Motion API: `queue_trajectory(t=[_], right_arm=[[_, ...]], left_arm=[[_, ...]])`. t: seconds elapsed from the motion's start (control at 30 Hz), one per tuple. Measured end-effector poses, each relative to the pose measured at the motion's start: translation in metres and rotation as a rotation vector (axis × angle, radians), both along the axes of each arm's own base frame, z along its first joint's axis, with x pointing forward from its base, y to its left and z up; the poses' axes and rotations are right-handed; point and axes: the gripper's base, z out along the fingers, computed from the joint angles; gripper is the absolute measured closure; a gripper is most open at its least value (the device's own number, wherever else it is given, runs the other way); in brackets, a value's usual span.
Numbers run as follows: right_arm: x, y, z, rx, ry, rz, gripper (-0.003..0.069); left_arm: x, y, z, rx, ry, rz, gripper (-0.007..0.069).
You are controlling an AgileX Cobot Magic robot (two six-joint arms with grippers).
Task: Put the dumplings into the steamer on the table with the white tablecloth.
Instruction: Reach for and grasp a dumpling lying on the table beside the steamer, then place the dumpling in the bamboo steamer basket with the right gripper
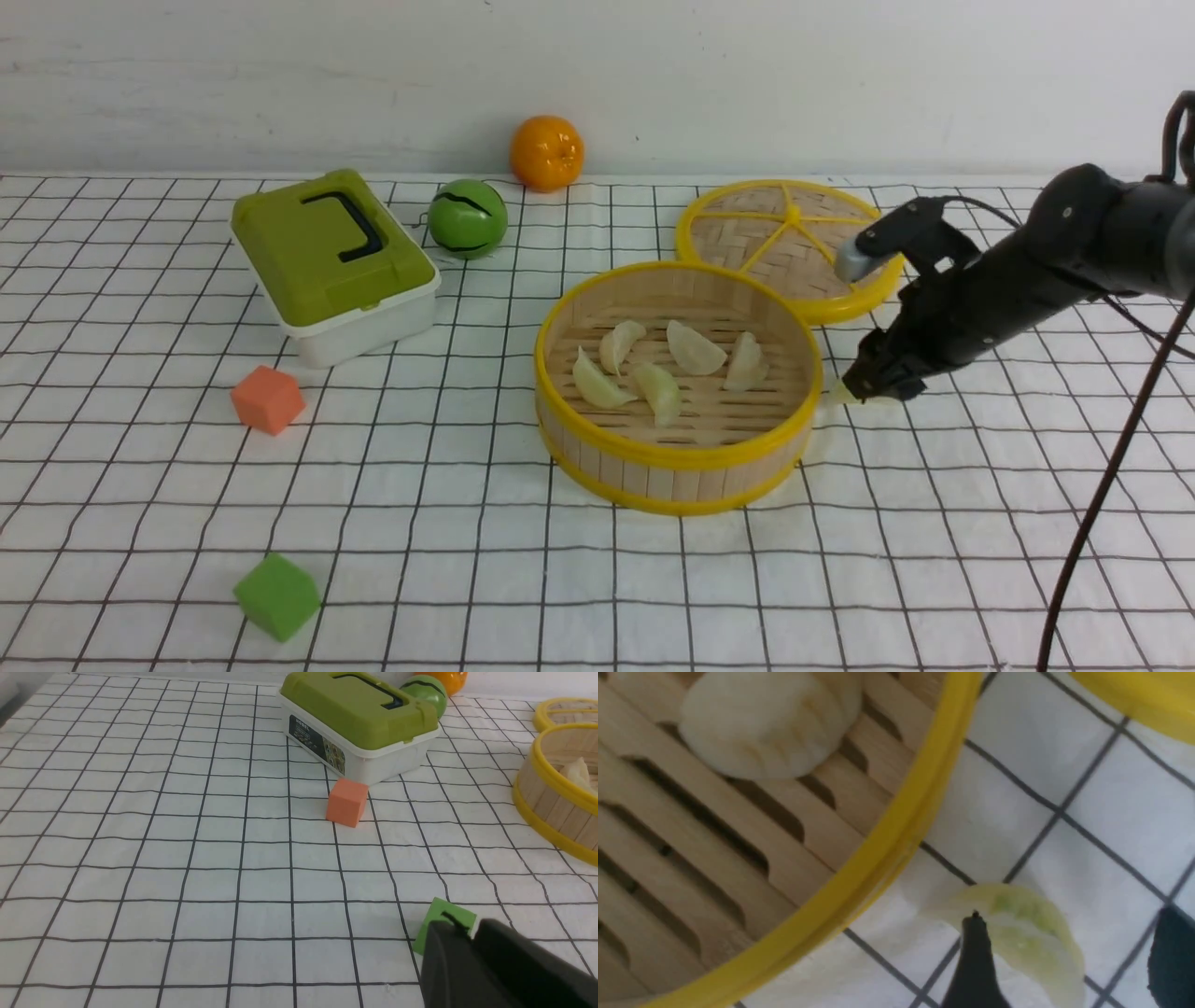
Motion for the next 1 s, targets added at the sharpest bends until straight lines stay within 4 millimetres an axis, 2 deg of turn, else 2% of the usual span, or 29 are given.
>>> queue_trajectory(t=[0.1,0.2,0.23,0.27,0.33,0.43,0.57,0.6,0.67,0.77,0.8,0.83,0.9,0.97,1.0], right_arm=[[0.002,0.003,-0.010,-0.017,-0.007,0.053,0.0211],[0.003,0.004,-0.016,-0.020,-0.004,0.074,0.0302],[0.003,0.004,-0.016,-0.021,-0.005,0.076,0.0312],[0.002,0.005,-0.016,-0.018,0.002,0.082,0.0410],[0.002,0.005,-0.016,-0.016,0.007,0.086,0.0461],[0.000,0.006,-0.012,0.000,0.035,0.080,0.0473],[-0.006,0.005,0.009,0.043,0.054,0.008,0.0471],[-0.010,0.004,0.032,0.069,0.018,-0.040,0.0471],[-0.012,0.004,0.046,0.085,-0.004,-0.064,0.0471],[-0.024,0.008,0.089,0.200,-0.048,-0.178,0.0471],[-0.024,0.008,0.089,0.200,-0.048,-0.178,0.0471],[-0.030,0.016,0.101,0.260,-0.038,-0.208,0.0471],[-0.035,0.028,0.105,0.305,-0.005,-0.213,0.0471],[-0.041,0.049,0.101,0.344,0.059,-0.197,0.0471],[-0.045,0.066,0.089,0.355,0.117,-0.181,0.0471]], left_arm=[[0.000,0.000,0.000,0.000,0.000,0.000,0.0549],[0.000,0.000,0.000,0.000,0.001,0.001,0.0549],[0.000,0.000,0.000,0.000,0.001,0.001,0.0549],[0.000,0.000,0.000,0.000,0.001,0.001,0.0549],[0.000,0.000,0.000,0.000,0.001,0.001,0.0549],[0.000,0.000,0.000,0.000,0.001,0.001,0.0549],[0.000,0.000,0.000,0.001,0.002,0.002,0.0549],[0.000,0.000,0.000,0.001,0.002,0.002,0.0549],[0.000,0.000,0.000,0.001,0.002,0.002,0.0549],[0.000,0.000,0.000,0.001,0.002,0.002,0.0549],[0.000,0.000,0.000,0.001,0.002,0.002,0.0549],[0.000,0.000,0.000,0.001,0.002,0.002,0.0549],[0.000,0.000,0.000,0.001,0.002,0.002,0.0549],[0.000,0.000,0.000,0.001,0.002,0.002,0.0547],[0.000,0.000,0.000,0.001,0.002,0.002,0.0545]])
